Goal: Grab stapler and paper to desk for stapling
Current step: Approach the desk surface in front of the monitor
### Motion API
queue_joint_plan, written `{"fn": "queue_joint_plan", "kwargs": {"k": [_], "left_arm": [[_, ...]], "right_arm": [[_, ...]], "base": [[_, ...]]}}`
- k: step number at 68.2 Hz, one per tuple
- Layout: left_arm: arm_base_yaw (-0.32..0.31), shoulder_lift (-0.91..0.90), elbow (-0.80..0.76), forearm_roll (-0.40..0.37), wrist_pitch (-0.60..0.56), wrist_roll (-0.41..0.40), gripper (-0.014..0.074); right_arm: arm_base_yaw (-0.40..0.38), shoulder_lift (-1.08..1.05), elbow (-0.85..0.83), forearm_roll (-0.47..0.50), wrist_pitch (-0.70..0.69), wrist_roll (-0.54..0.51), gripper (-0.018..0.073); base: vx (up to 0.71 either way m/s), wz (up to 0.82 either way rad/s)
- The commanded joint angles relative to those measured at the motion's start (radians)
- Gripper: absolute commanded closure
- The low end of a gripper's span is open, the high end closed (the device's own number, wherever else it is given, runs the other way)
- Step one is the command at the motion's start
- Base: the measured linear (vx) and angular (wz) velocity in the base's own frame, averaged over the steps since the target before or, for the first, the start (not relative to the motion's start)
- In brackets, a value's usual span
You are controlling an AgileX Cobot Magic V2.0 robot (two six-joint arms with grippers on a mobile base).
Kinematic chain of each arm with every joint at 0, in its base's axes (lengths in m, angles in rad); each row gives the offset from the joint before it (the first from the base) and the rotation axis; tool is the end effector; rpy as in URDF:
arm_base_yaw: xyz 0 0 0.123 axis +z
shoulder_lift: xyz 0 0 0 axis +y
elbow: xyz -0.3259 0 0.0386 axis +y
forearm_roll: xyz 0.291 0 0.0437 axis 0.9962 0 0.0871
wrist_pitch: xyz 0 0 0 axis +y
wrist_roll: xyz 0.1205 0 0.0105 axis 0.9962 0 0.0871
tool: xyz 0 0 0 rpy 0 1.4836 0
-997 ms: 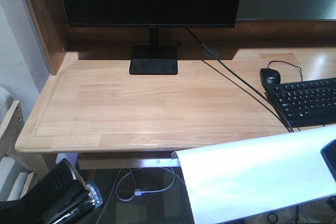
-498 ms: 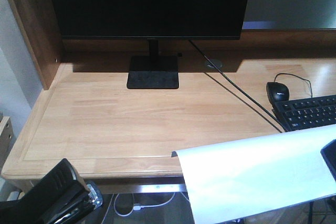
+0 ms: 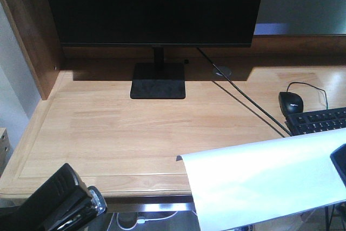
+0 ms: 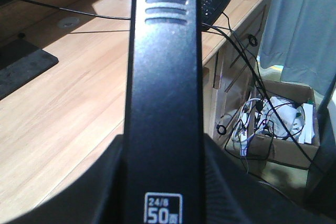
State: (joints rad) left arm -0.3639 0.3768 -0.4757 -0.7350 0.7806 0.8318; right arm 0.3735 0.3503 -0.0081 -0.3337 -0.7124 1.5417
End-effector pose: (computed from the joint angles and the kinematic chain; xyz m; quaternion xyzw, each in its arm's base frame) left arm 0.0662 -0.0863 0.3049 0.3756 0.7414 -0.2322 0.5053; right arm 0.0868 0.0618 0.2638 0.1550 0.5221 0.6563 0.5222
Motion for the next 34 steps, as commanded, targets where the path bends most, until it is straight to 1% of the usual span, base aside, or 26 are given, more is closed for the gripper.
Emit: {"fn": "queue_joint_plan", "kwargs": {"k": [1, 34], "left_arm": [[-0.003, 0.004, -0.035, -0.069, -0.081, 0.001, 0.0603], [-0.003, 0.004, -0.035, -0.069, -0.080, 0.001, 0.0603]], "right_arm": [[-0.004, 0.006, -0.029, 0.007, -0.066, -0.014, 0.0561], [-0.004, 0.006, -0.029, 0.007, -0.066, -0.014, 0.0561]], "base": [[0.03, 0.00], [0.00, 0.00]]}}
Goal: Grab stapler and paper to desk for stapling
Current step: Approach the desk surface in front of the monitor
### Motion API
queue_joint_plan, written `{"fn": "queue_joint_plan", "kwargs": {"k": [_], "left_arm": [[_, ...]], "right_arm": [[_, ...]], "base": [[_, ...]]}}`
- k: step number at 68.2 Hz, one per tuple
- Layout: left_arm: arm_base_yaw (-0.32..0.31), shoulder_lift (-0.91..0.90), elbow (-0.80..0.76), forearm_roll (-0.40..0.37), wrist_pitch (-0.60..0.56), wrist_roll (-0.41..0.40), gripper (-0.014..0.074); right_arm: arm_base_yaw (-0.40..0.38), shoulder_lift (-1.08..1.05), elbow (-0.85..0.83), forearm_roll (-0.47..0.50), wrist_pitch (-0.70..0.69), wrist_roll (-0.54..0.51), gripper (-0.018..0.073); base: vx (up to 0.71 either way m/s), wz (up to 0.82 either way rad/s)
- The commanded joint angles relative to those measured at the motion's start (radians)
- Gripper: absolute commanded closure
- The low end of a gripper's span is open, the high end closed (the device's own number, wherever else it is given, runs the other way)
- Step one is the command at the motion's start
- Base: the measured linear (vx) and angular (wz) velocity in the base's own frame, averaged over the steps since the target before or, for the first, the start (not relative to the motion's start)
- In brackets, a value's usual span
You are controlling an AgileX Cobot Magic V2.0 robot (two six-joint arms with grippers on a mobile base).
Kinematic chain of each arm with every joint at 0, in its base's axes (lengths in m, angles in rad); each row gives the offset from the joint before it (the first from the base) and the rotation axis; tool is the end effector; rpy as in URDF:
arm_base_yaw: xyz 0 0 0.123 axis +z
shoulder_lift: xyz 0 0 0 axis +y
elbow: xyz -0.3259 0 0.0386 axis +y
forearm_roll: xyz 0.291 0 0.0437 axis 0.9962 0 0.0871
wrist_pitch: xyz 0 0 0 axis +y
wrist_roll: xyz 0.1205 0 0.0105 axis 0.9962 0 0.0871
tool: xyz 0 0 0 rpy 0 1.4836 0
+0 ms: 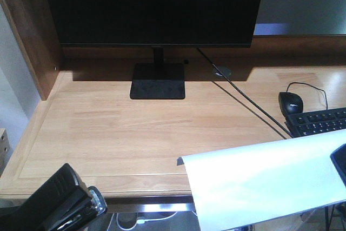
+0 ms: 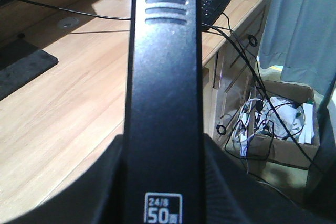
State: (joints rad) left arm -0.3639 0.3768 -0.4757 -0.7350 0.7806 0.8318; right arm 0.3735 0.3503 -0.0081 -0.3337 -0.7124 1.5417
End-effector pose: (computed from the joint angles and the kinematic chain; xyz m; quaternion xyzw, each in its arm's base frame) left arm 0.0662 -0.0863 0.3049 0.3756 0.7414 -0.2322 0.5053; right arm 0.0868 0.0618 0.2638 0.1550 0.5221 0.6563 0.5222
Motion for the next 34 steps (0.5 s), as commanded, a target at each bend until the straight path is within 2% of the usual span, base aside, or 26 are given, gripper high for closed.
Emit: {"fn": "queue_joint_plan", "kwargs": {"k": [1, 34], "left_arm": [[-0.003, 0.004, -0.035, -0.069, -0.080, 0.001, 0.0603], [-0.003, 0.004, -0.035, -0.065, -0.103, 0.001, 0.0603]], "right_arm": [[-0.004, 0.006, -0.029, 0.007, -0.066, -0.014, 0.0561], [-0.004, 0.006, -0.029, 0.007, -0.068, -0.014, 0.0561]], "base": [[0.00, 0.00], [0.00, 0.00]]}}
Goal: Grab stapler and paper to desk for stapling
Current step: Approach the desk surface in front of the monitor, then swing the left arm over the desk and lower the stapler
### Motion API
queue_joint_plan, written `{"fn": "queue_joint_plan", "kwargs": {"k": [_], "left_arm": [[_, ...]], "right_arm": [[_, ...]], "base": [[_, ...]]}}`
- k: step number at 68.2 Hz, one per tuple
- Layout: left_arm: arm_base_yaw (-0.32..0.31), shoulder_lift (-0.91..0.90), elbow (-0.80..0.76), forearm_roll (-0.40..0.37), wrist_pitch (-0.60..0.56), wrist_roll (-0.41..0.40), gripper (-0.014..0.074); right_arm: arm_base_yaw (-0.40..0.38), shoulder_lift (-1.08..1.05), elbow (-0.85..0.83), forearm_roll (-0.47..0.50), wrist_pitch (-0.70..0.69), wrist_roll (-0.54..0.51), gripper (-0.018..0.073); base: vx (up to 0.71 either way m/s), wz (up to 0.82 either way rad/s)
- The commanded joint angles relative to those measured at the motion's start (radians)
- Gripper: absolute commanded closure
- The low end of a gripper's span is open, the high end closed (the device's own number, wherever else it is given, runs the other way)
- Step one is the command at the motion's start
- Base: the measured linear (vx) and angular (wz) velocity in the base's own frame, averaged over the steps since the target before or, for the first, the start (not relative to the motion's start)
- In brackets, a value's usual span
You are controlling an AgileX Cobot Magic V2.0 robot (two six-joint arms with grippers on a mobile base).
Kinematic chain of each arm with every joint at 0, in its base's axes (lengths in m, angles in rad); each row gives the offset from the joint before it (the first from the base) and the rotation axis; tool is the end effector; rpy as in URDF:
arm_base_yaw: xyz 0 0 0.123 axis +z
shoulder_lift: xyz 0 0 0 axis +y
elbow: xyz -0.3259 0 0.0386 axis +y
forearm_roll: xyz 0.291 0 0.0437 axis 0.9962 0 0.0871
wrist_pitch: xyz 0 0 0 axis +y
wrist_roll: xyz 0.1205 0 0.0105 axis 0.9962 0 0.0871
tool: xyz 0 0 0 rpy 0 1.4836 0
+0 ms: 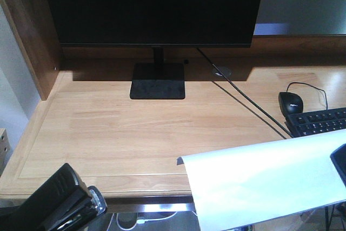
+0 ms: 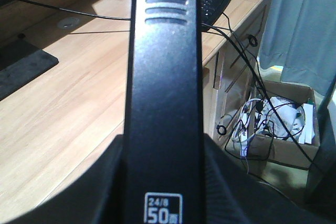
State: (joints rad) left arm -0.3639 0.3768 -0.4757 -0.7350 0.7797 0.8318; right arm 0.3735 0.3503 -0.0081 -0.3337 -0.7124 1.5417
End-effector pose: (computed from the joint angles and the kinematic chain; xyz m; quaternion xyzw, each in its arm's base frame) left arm 0.0662 -0.0863 0.3049 0.3754 0.7413 -0.2321 0.5056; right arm 0.0868 0.0618 0.2638 0.1550 0.5221 0.6563 0.5222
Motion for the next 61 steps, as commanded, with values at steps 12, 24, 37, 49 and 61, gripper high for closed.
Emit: {"fn": "queue_joint_plan", "kwargs": {"k": [12, 24, 37, 49, 61], "left_arm": [[-0.003, 0.012, -0.037, -0.066, -0.303, -0.135, 0.0603], [-0.003, 0.161, -0.128, 0.066, -0.282, -0.188, 0.0603], [-0.003, 0.398, -0.310, 0.190, -0.137, -0.206, 0.0603], [-0.003, 0.610, -0.446, 0.252, -0.103, -0.176, 0.0603], [-0.003, 0.794, -0.542, 0.247, -0.075, -0.068, 0.0603]], "right_arm": [[-0.004, 0.006, -0.029, 0.007, -0.068, -0.014, 0.0561], [-0.004, 0.006, -0.029, 0.007, -0.068, -0.014, 0.0561], [-0.004, 0.006, -0.029, 0.007, -0.068, -0.014, 0.0561], [-0.004, 0.006, -0.029, 0.007, -0.067, -0.014, 0.0561], [-0.004, 0.006, -0.029, 0.007, -0.067, -0.014, 0.0561]], "base": [[0.00, 0.00], [0.00, 0.00], [0.00, 0.00], [0.00, 0.00], [0.00, 0.00]]}}
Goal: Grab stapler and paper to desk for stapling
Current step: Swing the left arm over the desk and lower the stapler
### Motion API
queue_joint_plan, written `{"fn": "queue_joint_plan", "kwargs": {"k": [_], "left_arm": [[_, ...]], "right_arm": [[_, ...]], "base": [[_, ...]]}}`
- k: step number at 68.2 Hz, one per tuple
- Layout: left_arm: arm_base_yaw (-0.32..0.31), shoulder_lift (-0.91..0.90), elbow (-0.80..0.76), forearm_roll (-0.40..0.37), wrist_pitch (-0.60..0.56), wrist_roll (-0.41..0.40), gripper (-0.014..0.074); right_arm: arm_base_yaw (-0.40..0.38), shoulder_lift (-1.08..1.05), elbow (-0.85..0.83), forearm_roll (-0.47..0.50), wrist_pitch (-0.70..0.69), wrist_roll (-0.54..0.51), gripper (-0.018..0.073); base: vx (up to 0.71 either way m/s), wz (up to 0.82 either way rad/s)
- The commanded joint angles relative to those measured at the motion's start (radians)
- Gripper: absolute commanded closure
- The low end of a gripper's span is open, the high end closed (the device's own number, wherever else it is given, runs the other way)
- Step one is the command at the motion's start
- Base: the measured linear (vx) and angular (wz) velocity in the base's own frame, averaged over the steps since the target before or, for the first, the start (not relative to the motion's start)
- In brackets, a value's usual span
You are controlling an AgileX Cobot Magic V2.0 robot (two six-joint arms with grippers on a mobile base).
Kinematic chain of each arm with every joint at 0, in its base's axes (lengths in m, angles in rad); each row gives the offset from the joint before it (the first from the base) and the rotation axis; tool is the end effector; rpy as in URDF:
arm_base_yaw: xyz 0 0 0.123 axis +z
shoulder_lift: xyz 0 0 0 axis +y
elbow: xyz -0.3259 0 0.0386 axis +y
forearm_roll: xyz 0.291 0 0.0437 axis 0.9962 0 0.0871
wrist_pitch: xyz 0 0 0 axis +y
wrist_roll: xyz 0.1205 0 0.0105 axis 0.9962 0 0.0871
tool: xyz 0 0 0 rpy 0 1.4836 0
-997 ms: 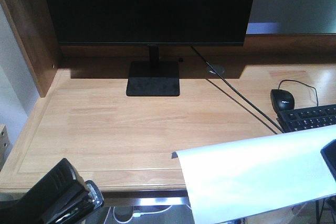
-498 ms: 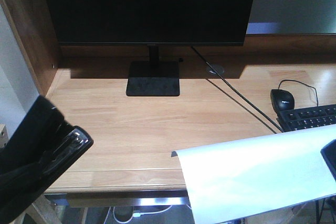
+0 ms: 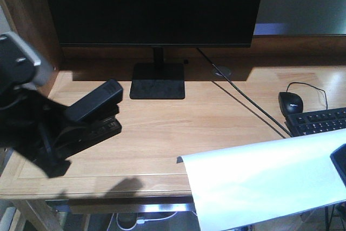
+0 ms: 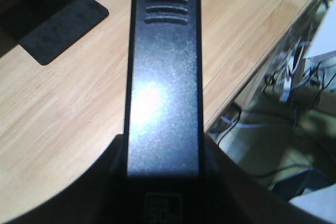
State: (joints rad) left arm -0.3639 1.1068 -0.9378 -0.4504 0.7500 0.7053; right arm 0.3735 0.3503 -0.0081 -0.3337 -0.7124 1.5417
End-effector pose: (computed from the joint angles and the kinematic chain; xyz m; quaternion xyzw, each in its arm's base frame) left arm 0.2349 -0.1279 0.3446 0.3793 0.8318 -0.1382 0.3810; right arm 0.0868 0.0618 0.2638 0.1550 0.5221 0.6563 0.5222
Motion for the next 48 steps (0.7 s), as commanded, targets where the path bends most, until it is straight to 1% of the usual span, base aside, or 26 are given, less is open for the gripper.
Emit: {"fn": "queue_joint_plan", "kwargs": {"k": [1, 12, 16, 24, 30, 31, 41, 48], "left_arm": [[-0.003, 0.080, -0.088, -0.039, -0.040, 0.071, 0.0603], [-0.001, 0.244, -0.179, -0.040, 0.036, 0.200, 0.0603], [0.007, 0.296, -0.203, -0.062, 0.042, 0.241, 0.0603], [0.055, 0.391, -0.245, -0.160, 0.049, 0.359, 0.0603], [0.106, 0.467, -0.268, -0.268, 0.063, 0.458, 0.0603], [0.115, 0.472, -0.272, -0.276, 0.065, 0.476, 0.0603], [0.213, 0.577, -0.311, -0.419, 0.142, 0.658, 0.0603], [0.279, 0.654, -0.351, -0.508, 0.225, 0.740, 0.0603]], "right_arm": [[-0.004, 0.006, -0.029, 0.007, -0.067, -0.014, 0.0561], [-0.004, 0.006, -0.029, 0.007, -0.067, -0.014, 0.0561], [-0.004, 0.006, -0.029, 0.007, -0.067, -0.014, 0.0561], [-0.004, 0.006, -0.029, 0.007, -0.067, -0.014, 0.0561], [-0.004, 0.006, -0.029, 0.007, -0.067, -0.014, 0.0561], [-0.004, 0.006, -0.029, 0.007, -0.067, -0.014, 0.0561], [-0.004, 0.006, -0.029, 0.007, -0.067, -0.014, 0.0561], [-0.004, 0.006, -0.029, 0.007, -0.067, -0.014, 0.0561]], "base": [[0.00, 0.00], [0.00, 0.00], [0.00, 0.00], [0.00, 0.00], [0.00, 0.00], [0.00, 0.00], [0.00, 0.00], [0.00, 0.00]]}}
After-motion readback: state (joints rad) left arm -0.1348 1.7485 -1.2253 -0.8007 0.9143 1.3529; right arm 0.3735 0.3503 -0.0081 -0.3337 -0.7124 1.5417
